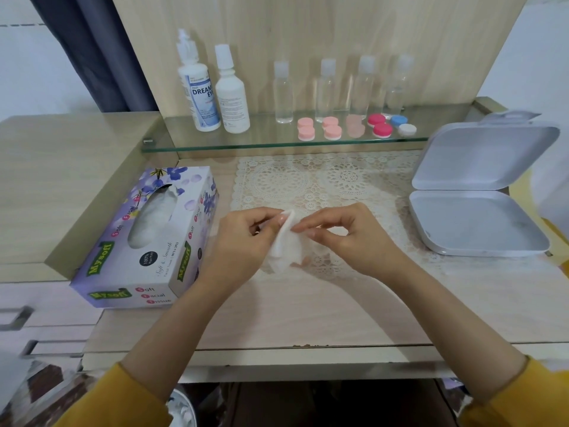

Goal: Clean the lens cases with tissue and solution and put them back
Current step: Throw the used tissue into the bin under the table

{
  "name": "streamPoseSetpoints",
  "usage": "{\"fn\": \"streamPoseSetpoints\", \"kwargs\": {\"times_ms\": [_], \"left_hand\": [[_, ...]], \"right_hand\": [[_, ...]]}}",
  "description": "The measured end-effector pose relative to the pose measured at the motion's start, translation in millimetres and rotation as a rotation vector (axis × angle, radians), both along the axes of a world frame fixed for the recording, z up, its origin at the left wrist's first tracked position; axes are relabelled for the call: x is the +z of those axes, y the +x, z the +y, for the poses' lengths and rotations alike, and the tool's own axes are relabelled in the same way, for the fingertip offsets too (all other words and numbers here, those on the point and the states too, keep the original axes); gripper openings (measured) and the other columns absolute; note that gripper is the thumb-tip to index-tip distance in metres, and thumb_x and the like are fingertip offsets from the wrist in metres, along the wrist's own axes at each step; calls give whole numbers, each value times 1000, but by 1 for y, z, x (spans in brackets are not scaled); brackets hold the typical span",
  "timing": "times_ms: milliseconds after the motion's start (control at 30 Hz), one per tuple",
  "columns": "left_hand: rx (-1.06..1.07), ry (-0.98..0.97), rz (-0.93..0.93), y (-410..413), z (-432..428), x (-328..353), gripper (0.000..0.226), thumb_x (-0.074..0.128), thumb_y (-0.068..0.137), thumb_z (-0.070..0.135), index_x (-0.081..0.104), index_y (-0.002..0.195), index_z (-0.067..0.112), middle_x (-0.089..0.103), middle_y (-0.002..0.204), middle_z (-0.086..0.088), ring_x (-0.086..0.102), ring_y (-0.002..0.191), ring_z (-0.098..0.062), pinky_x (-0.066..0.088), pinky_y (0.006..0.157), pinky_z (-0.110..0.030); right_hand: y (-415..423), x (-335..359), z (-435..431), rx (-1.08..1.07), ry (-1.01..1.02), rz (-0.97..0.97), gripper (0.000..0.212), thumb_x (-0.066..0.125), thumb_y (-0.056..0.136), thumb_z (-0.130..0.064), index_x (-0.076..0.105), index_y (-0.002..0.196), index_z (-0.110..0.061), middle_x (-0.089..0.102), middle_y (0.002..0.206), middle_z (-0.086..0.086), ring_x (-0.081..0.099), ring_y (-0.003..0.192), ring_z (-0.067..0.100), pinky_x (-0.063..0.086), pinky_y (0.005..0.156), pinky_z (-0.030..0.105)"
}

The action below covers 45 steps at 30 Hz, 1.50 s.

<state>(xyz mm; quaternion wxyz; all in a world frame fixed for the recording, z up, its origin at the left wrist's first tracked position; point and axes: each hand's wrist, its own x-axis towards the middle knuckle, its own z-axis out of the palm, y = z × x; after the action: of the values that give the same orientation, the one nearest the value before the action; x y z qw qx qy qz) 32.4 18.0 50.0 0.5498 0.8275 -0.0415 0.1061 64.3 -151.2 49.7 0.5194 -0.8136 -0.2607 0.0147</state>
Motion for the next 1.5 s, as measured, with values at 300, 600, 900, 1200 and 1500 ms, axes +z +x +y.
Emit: {"fn": "streamPoseSetpoints", "kwargs": {"times_ms": [300, 600, 900, 1200, 1500], "left_hand": [[56, -155, 57, -1, -4, -9, 21, 70, 77, 5, 58, 85, 20, 65, 84, -1, 63, 76, -11, 52, 67, -25], [69, -77, 126, 7, 15, -9, 14, 59, 87, 18, 63, 95, 7, 61, 91, -13, 56, 81, -21, 45, 66, -28], [-33, -17, 242, 20, 4, -17, 10, 59, 87, 9, 62, 85, 19, 63, 83, 2, 56, 77, -14, 42, 65, -22], [-68, -20, 243, 24, 0, -19, 9, 61, 85, 9, 64, 91, 15, 66, 90, -1, 59, 80, -13, 45, 66, -22], [-31, -104, 160, 29, -9, -25, 24, 68, 79, 10, 61, 89, 31, 57, 67, -2, 54, 71, -15, 43, 66, -27]], "right_hand": [[1, -5, 0, -87, 86, -18, 28, 66, 77, 4, 70, 74, -23, 70, 76, -1, 64, 72, 15, 50, 70, 21], [12, -2, -31, -180, -389, -60, 15, 69, 79, -14, 69, 92, -22, 63, 92, -9, 56, 78, 10, 41, 70, 18], [16, -18, -29, -228, -638, -122, 33, 65, 78, -13, 63, 110, -22, 47, 95, -8, 43, 91, 12, 36, 78, 25], [30, -17, -24, -129, -795, -142, 53, 63, 74, -10, 56, 124, -29, 52, 125, -3, 48, 110, 21, 39, 91, 34], [26, -24, -21, -136, -673, -258, 27, 63, 79, -19, 67, 105, -14, 63, 97, 4, 58, 86, 23, 43, 82, 36]]}}
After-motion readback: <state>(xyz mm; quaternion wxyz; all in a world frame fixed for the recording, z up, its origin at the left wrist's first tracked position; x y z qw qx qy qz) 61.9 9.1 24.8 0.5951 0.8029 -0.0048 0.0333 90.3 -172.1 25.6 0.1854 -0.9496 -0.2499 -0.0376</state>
